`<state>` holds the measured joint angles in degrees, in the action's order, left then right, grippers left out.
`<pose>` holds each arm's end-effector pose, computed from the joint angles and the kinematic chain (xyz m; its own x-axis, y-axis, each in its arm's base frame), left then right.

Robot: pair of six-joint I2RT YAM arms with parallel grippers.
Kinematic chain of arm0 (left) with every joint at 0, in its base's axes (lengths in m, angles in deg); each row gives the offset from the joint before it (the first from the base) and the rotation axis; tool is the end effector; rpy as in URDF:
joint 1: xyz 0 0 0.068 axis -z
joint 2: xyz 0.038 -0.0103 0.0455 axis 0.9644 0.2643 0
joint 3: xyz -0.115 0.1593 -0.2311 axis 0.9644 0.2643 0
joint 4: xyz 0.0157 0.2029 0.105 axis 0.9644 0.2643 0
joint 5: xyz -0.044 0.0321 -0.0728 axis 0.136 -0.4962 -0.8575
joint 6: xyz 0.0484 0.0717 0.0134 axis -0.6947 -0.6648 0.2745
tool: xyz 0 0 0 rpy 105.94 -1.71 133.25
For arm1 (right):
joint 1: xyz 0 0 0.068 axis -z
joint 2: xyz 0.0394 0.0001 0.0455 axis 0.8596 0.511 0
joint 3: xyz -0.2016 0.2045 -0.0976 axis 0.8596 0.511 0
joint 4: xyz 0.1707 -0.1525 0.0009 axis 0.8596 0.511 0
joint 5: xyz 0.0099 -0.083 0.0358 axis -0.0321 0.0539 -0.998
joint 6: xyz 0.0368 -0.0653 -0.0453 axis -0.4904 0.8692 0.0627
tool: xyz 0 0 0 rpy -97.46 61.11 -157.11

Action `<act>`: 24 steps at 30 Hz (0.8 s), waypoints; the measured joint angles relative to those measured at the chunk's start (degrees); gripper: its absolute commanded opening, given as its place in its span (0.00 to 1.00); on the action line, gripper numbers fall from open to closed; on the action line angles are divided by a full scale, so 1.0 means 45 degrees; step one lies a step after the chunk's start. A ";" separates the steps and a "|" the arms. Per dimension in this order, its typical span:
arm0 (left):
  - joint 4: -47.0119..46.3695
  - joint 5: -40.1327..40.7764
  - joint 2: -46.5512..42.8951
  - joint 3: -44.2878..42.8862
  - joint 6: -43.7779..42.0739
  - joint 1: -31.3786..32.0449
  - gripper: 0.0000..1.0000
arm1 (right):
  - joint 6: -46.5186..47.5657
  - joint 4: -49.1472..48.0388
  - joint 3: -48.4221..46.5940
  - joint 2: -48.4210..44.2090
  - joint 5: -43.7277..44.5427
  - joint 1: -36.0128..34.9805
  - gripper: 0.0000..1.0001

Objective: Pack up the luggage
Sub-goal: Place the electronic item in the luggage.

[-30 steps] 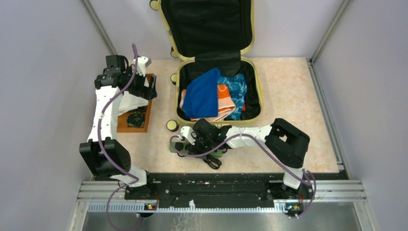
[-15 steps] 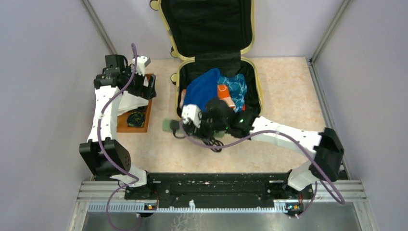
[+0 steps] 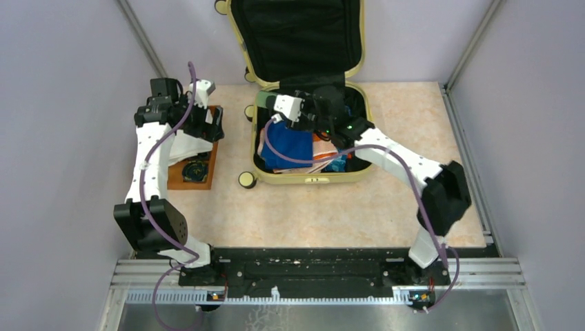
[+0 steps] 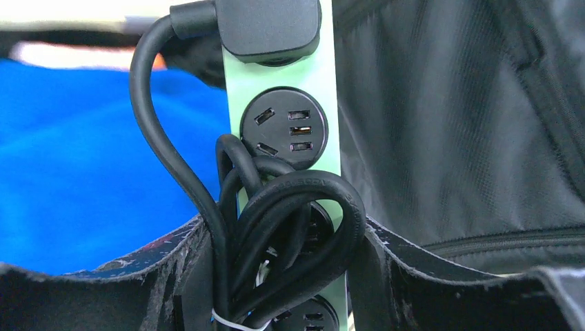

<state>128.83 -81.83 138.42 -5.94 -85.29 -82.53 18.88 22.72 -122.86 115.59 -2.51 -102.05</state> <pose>0.3050 0.0100 0.3674 -0.6428 0.2858 -0.7107 0.4315 0.9017 -0.0277 0.3014 0.2812 0.3862 0.3494 -0.6806 -0.6439 -0.6454 0.3234 -0.6921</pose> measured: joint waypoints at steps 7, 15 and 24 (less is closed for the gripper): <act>-0.0044 -0.0068 0.0748 -0.0078 -0.0010 -0.0010 0.98 | 0.2487 -0.2346 -0.0301 0.3614 0.0738 0.1481 0.00; -0.0146 -0.0053 0.1481 -0.0175 -0.0005 -0.0019 0.98 | 0.4571 -0.3721 -0.2152 0.6266 0.0364 0.2458 0.00; -0.0291 0.0049 0.2278 -0.0505 0.0000 -0.0029 0.98 | 0.5314 -0.4998 -0.3240 0.7577 -0.0447 0.2822 0.00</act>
<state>127.52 -81.61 148.67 -8.21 -85.29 -82.66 42.79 0.23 -137.44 149.68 -4.52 -89.36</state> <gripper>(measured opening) 0.982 0.571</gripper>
